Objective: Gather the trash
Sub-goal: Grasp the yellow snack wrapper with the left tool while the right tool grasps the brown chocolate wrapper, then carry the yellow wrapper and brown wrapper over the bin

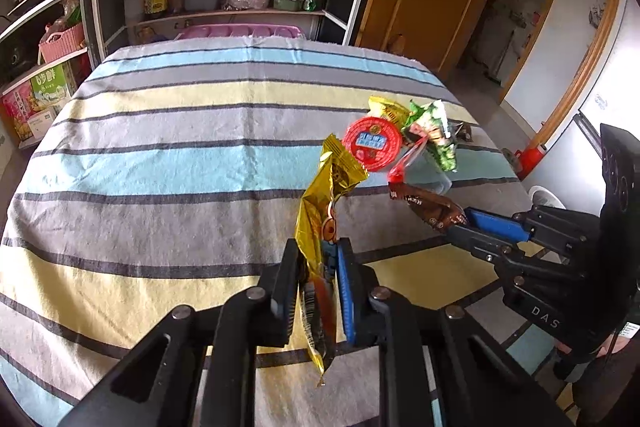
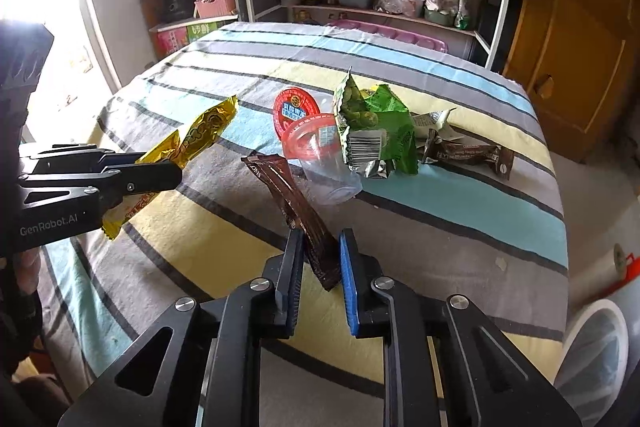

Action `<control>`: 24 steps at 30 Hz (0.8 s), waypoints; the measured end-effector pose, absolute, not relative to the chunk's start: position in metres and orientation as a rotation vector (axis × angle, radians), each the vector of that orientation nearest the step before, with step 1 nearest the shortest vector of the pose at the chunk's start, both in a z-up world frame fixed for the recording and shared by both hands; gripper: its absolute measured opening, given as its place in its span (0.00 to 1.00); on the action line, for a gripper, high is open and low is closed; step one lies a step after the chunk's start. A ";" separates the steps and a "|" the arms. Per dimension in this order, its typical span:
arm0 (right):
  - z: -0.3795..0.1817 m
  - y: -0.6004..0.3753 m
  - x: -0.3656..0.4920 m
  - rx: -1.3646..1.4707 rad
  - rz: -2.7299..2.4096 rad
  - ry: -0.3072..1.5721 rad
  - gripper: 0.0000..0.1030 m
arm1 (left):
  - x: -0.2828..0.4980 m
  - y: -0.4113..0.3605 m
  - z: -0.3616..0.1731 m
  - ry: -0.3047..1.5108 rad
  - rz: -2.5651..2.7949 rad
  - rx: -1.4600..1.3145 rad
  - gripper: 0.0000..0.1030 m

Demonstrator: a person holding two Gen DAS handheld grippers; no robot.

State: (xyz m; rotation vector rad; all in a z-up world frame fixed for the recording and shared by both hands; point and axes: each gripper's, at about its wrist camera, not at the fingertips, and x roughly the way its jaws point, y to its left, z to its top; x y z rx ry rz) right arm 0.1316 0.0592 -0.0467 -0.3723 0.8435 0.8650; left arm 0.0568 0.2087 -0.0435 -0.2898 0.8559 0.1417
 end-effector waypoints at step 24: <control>-0.007 -0.062 0.119 -0.196 0.664 0.768 0.17 | 0.083 0.113 -0.006 0.798 -0.060 -0.165 0.18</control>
